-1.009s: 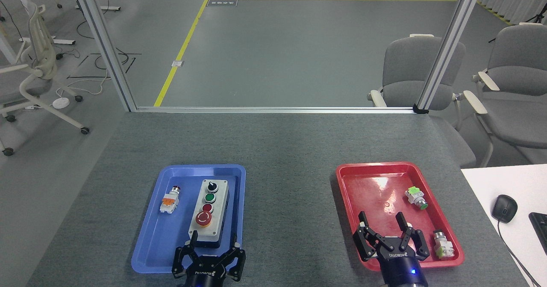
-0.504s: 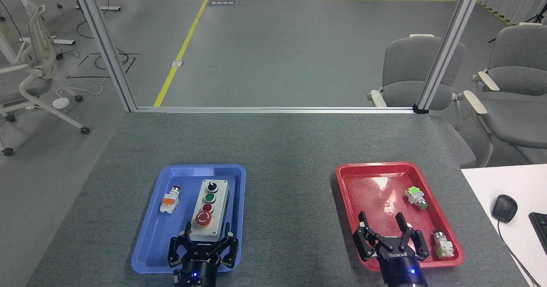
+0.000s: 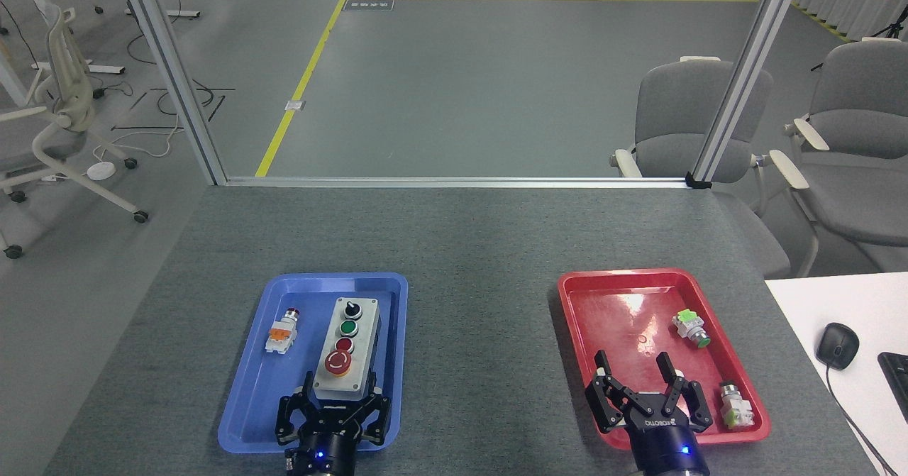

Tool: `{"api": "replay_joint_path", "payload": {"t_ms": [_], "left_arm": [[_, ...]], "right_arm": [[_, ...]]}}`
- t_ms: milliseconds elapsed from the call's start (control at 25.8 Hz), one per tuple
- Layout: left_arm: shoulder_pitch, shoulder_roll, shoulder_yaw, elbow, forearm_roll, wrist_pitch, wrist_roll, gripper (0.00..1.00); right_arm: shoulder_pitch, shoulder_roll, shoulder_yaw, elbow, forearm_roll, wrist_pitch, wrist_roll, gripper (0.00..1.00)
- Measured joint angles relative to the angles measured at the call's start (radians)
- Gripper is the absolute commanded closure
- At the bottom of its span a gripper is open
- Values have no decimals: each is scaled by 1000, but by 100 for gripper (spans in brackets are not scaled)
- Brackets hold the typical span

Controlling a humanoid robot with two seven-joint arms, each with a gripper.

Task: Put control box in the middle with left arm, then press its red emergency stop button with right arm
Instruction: 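Close the left gripper on the near end of the grey control box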

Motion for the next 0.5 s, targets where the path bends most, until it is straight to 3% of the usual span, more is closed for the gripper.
{"api": "replay_joint_path", "payload": {"t_ms": [504], "left_arm": [[-52,10,27,81,1,-1,7,1]], "right_arm": [[-1,2,1,13,2,-8,-7,2]]}}
